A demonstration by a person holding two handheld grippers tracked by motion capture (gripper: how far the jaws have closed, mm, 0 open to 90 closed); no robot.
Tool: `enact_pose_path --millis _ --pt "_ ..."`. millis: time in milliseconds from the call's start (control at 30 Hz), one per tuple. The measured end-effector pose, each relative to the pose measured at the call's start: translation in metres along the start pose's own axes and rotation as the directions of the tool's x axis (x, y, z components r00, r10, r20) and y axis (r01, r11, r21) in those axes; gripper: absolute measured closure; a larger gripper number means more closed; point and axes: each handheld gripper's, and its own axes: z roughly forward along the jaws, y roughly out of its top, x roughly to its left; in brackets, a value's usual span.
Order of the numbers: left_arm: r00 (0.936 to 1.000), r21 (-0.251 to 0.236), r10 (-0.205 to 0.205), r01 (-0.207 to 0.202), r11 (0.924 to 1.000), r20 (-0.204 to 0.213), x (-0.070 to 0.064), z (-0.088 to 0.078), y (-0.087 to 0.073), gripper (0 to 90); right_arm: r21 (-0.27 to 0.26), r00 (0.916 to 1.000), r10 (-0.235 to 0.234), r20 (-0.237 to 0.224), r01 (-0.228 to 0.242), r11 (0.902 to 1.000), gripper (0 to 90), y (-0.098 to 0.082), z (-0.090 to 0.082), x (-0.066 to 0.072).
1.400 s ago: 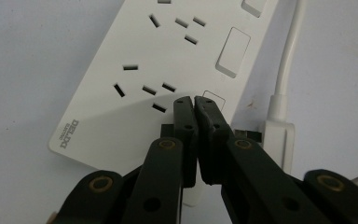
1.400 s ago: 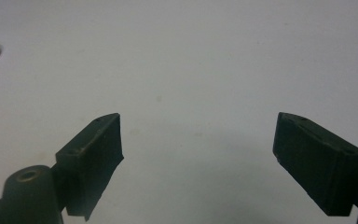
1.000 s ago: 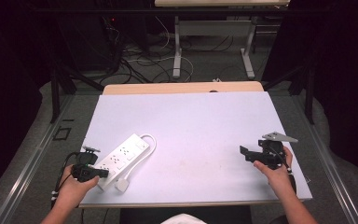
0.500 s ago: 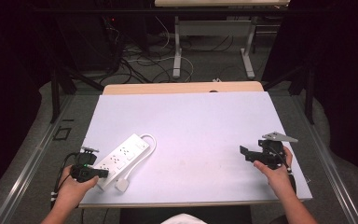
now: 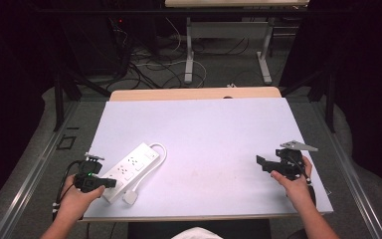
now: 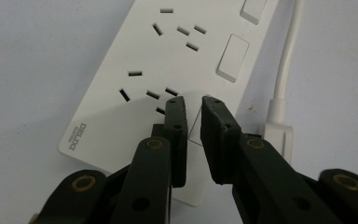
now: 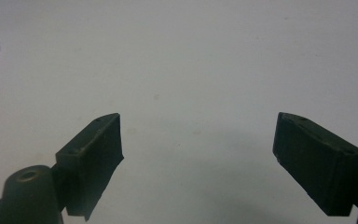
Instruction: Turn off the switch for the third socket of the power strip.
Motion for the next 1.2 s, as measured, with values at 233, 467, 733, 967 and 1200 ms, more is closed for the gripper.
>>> enact_pose_path --millis 233,467,733,967,1200 --pt "1.0 -0.026 -0.002 0.002 0.9996 0.007 0.001 -0.001 0.004 67.5 -0.009 1.0 0.002 0.007 -0.002 1.0 15.2 0.0 0.001 0.0" --pt "1.0 -0.043 0.001 -0.001 0.9991 -0.002 0.002 0.0 0.007 55.4 -0.003 1.0 0.004 0.003 -0.004 1.0 15.2 0.0 0.001 0.0" --pt "0.9996 -0.082 0.013 -0.015 0.9965 -0.025 0.001 0.001 0.013 44.3 0.002 1.0 0.005 -0.001 -0.005 1.0 15.2 0.001 0.001 0.0" --pt "0.998 -0.119 0.032 -0.039 0.9921 -0.054 0.0 0.0 0.018 37.2 0.002 1.0 0.007 -0.004 -0.007 1.0 15.2 0.001 0.002 0.0" --pt "0.9976 -0.185 0.059 -0.065 0.9806 -0.037 -0.002 0.002 0.024 33.4 0.004 1.0 0.009 -0.003 -0.009 1.0 15.2 0.001 0.003 0.001"
